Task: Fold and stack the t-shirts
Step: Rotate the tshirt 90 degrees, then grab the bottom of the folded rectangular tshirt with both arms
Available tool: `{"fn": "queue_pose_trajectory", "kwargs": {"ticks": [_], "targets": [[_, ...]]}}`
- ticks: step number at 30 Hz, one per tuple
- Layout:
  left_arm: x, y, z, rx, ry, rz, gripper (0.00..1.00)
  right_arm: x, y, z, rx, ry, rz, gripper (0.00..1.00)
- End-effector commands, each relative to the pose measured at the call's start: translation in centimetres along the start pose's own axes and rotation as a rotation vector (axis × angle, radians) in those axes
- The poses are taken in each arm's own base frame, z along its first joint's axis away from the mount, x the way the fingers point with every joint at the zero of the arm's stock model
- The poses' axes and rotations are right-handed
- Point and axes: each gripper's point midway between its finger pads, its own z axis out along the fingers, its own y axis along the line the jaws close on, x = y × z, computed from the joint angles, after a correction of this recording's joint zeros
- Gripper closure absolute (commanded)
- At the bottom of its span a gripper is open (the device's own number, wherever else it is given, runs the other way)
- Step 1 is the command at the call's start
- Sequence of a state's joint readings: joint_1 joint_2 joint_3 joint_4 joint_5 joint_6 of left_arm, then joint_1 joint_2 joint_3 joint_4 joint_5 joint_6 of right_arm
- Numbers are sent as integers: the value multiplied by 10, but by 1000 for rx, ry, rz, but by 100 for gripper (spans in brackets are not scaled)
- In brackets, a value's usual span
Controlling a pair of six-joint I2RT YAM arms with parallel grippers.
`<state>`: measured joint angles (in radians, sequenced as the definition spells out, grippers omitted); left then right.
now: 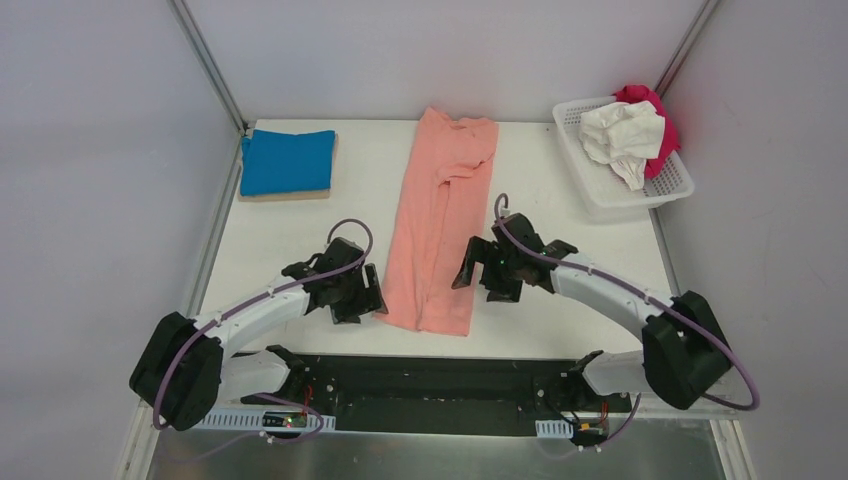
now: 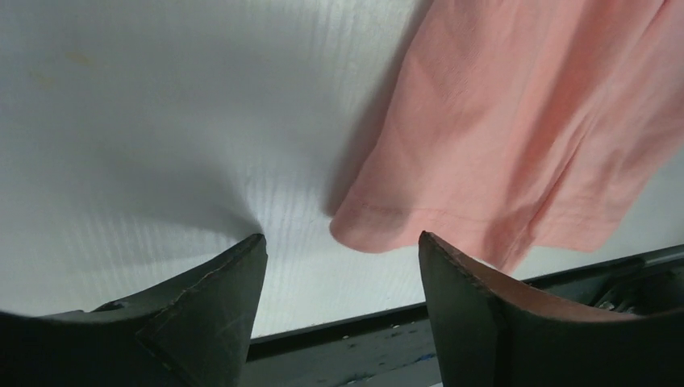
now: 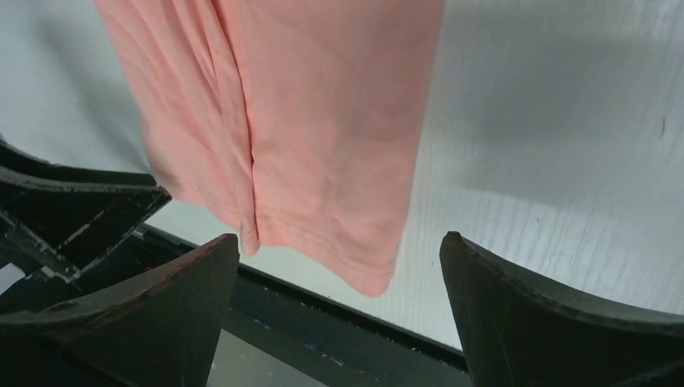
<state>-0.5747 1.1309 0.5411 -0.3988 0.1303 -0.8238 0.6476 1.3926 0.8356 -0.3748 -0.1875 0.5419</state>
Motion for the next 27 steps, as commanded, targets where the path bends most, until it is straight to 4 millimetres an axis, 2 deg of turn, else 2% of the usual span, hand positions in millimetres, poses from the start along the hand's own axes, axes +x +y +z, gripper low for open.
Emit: {"fn": "queue_pose_trajectory", "kwargs": {"ticks": [1,5,10,19,25,26,27], "targets": [[-3,3,17,-23,2,-13,37,16,9,-14,-104,-14,97,2],[1,8,24,-47,20,-22,69,49,-4,-2,-118,70,153,13],[11,16,21,-42,26,-25,100,66,-11,4,-117,111,190,30],[31,21,18,-16,33,-79,100,87,-8,16,-142,174,207,51],[32,20,16,-11,-12,-94,100,100,-11,23,-129,223,222,69],[32,20,15,-8,-18,-98,100,102,-13,23,-126,225,224,75],[34,19,15,0,-18,-99,100,104,-13,22,-127,228,224,84]]}}
